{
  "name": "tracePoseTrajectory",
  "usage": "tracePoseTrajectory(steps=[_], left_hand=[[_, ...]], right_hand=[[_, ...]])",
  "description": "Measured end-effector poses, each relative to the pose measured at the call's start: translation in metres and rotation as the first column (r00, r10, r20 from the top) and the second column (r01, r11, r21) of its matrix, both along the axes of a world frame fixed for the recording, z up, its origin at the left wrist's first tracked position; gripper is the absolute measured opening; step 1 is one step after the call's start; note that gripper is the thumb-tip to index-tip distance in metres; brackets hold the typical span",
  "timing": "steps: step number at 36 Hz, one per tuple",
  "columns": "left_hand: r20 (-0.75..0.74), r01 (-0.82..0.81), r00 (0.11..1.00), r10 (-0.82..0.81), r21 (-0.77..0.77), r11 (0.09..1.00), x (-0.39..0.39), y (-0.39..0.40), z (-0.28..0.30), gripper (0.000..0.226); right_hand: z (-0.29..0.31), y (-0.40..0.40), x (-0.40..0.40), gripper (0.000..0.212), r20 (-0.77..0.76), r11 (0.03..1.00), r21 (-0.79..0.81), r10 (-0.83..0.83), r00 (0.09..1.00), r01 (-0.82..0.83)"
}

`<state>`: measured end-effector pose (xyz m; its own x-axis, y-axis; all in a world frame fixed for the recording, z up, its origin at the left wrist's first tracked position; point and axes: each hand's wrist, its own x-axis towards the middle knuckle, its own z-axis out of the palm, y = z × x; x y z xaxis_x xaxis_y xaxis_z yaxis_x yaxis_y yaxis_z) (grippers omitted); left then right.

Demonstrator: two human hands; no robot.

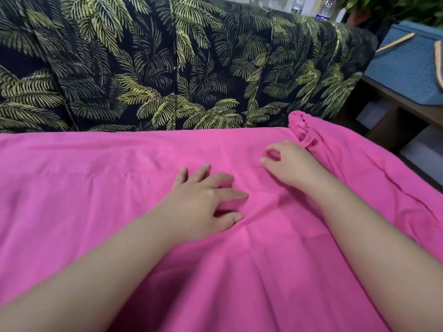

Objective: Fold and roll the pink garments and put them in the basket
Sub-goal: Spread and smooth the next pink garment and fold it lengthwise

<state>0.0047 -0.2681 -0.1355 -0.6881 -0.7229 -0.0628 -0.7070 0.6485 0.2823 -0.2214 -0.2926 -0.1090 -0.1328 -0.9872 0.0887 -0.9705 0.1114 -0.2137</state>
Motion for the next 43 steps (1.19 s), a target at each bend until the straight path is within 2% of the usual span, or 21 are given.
tracePoseTrajectory(steps=[3, 6, 9, 12, 17, 20, 23, 25, 27, 32, 35, 37, 39, 41, 43], left_hand=[[0.036, -0.025, 0.999, 0.025, -0.003, 1.000, -0.001, -0.004, -0.003, 0.086], [0.040, -0.069, 0.997, 0.070, -0.011, 0.998, -0.003, -0.009, -0.005, 0.088], [0.029, -0.135, 0.990, 0.135, -0.017, 0.991, -0.005, -0.016, -0.004, 0.088], [-0.043, -0.254, 0.967, 0.252, -0.036, 0.967, -0.004, -0.030, -0.004, 0.068], [-0.246, -0.422, 0.883, 0.400, -0.042, 0.906, -0.006, -0.054, 0.000, 0.029], [-0.198, -0.412, 0.896, 0.398, -0.028, 0.911, -0.010, -0.062, 0.007, 0.019], [-0.103, -0.350, 0.935, 0.339, -0.122, 0.929, -0.013, -0.067, 0.011, 0.022], [-0.072, -0.326, 0.945, 0.318, -0.211, 0.922, -0.012, -0.068, 0.013, 0.023], [-0.096, -0.338, 0.941, 0.324, -0.269, 0.902, -0.012, -0.069, 0.012, 0.025], [-0.158, -0.348, 0.937, 0.311, -0.395, 0.850, -0.015, -0.070, -0.001, 0.027], [-0.200, -0.400, 0.917, 0.347, -0.414, 0.818, -0.013, -0.069, 0.000, 0.022], [-0.287, -0.419, 0.900, 0.329, -0.351, 0.838, -0.013, -0.062, 0.004, 0.030], [-0.331, -0.329, 0.915, 0.232, -0.275, 0.903, -0.016, -0.046, 0.005, 0.044], [-0.217, -0.172, 0.969, 0.118, -0.247, 0.954, -0.019, -0.024, 0.000, 0.072], [-0.022, -0.089, 0.996, 0.087, -0.194, 0.977, -0.018, -0.011, -0.007, 0.093]], right_hand=[[0.002, 0.031, 0.008, 0.041, 0.077, 0.998, 0.040, 0.038, 0.996, -0.041], [-0.008, 0.051, 0.005, 0.051, 0.095, 0.990, 0.115, 0.067, 0.993, -0.078], [-0.013, 0.058, -0.002, 0.047, 0.135, 1.000, 0.009, 0.009, 0.991, -0.010], [-0.016, 0.056, -0.009, 0.041, 0.159, 0.991, -0.123, -0.040, 0.987, 0.060], [-0.027, 0.052, -0.014, 0.044, 0.071, 0.999, -0.022, -0.027, 0.997, 0.029], [-0.022, 0.046, -0.017, 0.027, 0.101, 0.995, -0.097, -0.029, 0.994, 0.039], [-0.011, 0.037, -0.014, 0.001, 0.058, 0.999, -0.023, -0.039, 0.998, 0.041], [-0.004, 0.031, -0.010, 0.009, -0.014, 0.997, 0.064, -0.043, 0.999, 0.044], [-0.003, 0.024, -0.006, 0.014, -0.083, 0.996, 0.077, -0.042, 0.996, 0.048], [-0.021, 0.021, 0.000, 0.014, -0.200, 0.991, -0.104, -0.109, 0.974, 0.089], [-0.022, 0.024, -0.001, 0.014, -0.162, 0.970, -0.237, -0.084, 0.983, 0.044], [-0.018, 0.027, 0.004, 0.014, -0.073, 0.936, -0.352, -0.002, 0.997, -0.024], [-0.014, 0.030, 0.016, 0.027, -0.028, 0.930, -0.341, 0.138, 0.990, -0.139], [-0.015, 0.033, 0.029, 0.046, 0.049, 0.961, -0.137, 0.247, 0.968, -0.239], [-0.025, 0.034, 0.033, 0.056, 0.050, 0.962, 0.080, 0.257, 0.965, -0.261]])
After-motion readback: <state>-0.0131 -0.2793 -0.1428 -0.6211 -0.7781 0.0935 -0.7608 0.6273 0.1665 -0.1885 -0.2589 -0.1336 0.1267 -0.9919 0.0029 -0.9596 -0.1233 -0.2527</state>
